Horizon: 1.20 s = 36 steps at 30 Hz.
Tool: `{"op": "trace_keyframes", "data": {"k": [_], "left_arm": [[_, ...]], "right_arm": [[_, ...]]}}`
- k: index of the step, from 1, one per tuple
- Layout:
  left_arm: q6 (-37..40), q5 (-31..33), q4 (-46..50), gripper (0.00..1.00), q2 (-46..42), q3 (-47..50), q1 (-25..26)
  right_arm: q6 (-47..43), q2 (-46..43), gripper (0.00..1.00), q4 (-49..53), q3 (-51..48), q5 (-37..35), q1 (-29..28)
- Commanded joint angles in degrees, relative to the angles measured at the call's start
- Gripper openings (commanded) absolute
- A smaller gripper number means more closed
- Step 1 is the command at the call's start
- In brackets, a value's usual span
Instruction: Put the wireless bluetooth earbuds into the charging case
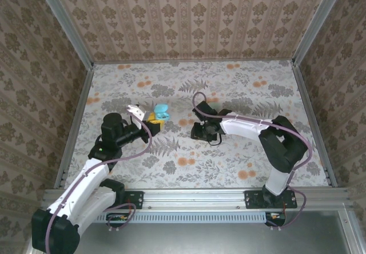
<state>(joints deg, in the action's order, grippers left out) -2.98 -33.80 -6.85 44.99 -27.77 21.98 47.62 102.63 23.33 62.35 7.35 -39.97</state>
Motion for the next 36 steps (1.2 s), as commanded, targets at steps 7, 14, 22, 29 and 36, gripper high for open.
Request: {"op": "trace_keyframes", "data": {"k": [7,14,22,29,36], "left_arm": [[0.61,-0.02,-0.07,0.24,-2.02,0.79,-0.53],[0.61,-0.23,-0.27,0.24,-1.40,0.60,-0.57],[0.59,-0.34,-0.03,0.24,-1.41,0.47,-0.58],[0.57,-0.38,-0.18,0.24,-1.22,0.30,-0.56],[0.53,-0.48,-0.19,0.24,-1.05,0.26,-0.59]], "right_arm": [[-0.92,6.14,0.35,4.81,6.96,-2.40,-0.46],[-5.89,9.50,0.33,10.36,13.24,-5.74,-0.38],[-12.88,12.02,0.33,16.84,18.42,-11.47,-0.38],[-15.96,10.03,0.33,19.79,20.18,-15.77,-1.11],[-13.86,10.62,0.33,22.56,22.84,-16.07,-3.07]]}}
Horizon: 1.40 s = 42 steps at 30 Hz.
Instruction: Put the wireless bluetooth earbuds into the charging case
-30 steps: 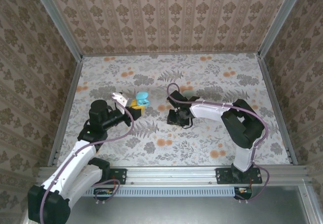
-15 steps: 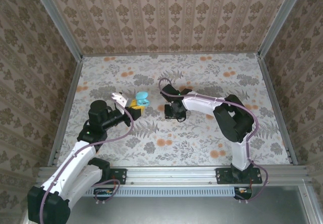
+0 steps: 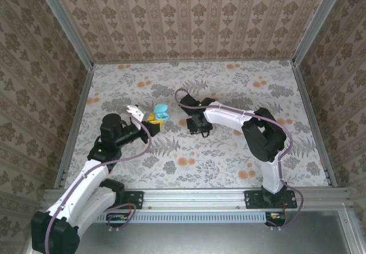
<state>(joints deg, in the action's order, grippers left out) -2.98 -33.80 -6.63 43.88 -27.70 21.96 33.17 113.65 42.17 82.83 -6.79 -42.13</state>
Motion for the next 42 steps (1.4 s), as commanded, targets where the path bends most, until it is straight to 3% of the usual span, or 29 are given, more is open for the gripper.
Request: {"op": "trace_keyframes", "data": {"k": [1,10,30,37,42], "left_arm": [[0.57,-0.53,-0.41,0.24,0.07,0.19,-0.58],[0.54,-0.48,-0.05,0.24,-0.55,0.46,-0.56],[0.75,-0.07,0.48,0.24,-0.77,0.36,-0.51],[0.94,0.04,0.49,0.24,-0.65,0.44,-0.51],[0.94,-0.12,0.29,0.24,-0.43,0.37,-0.51]], "right_arm": [[1.21,-0.12,0.32,4.09,2.71,-1.68,-1.03],[3.97,2.60,0.32,3.83,3.96,1.24,-1.14],[1.38,9.75,0.30,7.57,10.63,-0.15,-0.74],[0.85,6.79,0.30,8.14,9.68,-2.30,-1.16],[2.83,2.60,0.39,7.19,8.36,-1.86,-1.23]]}}
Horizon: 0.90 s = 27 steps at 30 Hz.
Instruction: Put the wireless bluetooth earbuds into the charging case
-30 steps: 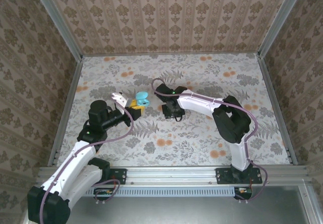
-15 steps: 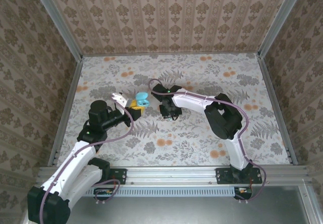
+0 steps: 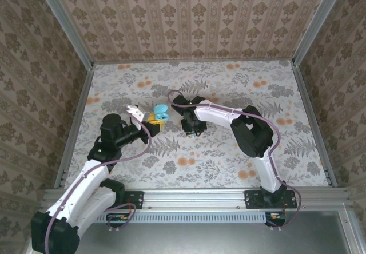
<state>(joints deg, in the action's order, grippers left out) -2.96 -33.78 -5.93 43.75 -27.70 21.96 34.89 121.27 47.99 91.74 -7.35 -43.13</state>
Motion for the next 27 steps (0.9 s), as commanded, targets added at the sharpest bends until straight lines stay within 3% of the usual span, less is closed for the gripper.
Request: {"op": "trace_keyframes", "data": {"k": [1,11,27], "left_arm": [[0.92,-0.12,-0.39,0.24,-0.34,0.35,-0.55],[0.71,-0.44,-0.84,0.24,-0.43,0.38,-0.51],[0.59,-0.59,-0.57,0.24,-0.58,0.28,-0.55]], "right_arm": [[1.56,-5.62,0.41,1.13,-0.84,-0.76,-0.25],[8.88,-6.83,0.40,-4.03,-6.19,4.54,-0.57],[8.30,-2.19,0.35,-3.36,-4.99,4.19,-1.27]]}}
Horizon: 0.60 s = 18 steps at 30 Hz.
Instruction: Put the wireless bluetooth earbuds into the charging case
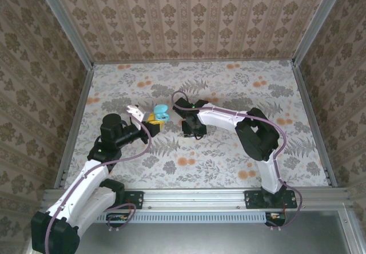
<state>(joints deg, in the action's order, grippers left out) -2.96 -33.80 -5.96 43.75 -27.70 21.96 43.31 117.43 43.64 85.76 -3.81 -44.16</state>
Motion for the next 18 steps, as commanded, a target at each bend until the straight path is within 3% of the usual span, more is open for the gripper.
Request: {"op": "trace_keyframes", "data": {"k": [1,8,18], "left_arm": [[0.62,-0.61,-0.56,0.24,-0.59,0.28,-0.51],[0.67,-0.58,-0.74,0.24,-0.33,0.37,-0.52],[0.64,-0.48,-0.37,0.24,-0.99,0.71,-0.58]], "right_arm": [[-0.16,1.67,0.34,0.99,1.10,0.56,-0.30],[-1.61,2.96,0.30,1.28,2.31,0.11,-0.37],[-4.18,4.29,0.33,4.83,5.77,-3.42,-0.51]]}}
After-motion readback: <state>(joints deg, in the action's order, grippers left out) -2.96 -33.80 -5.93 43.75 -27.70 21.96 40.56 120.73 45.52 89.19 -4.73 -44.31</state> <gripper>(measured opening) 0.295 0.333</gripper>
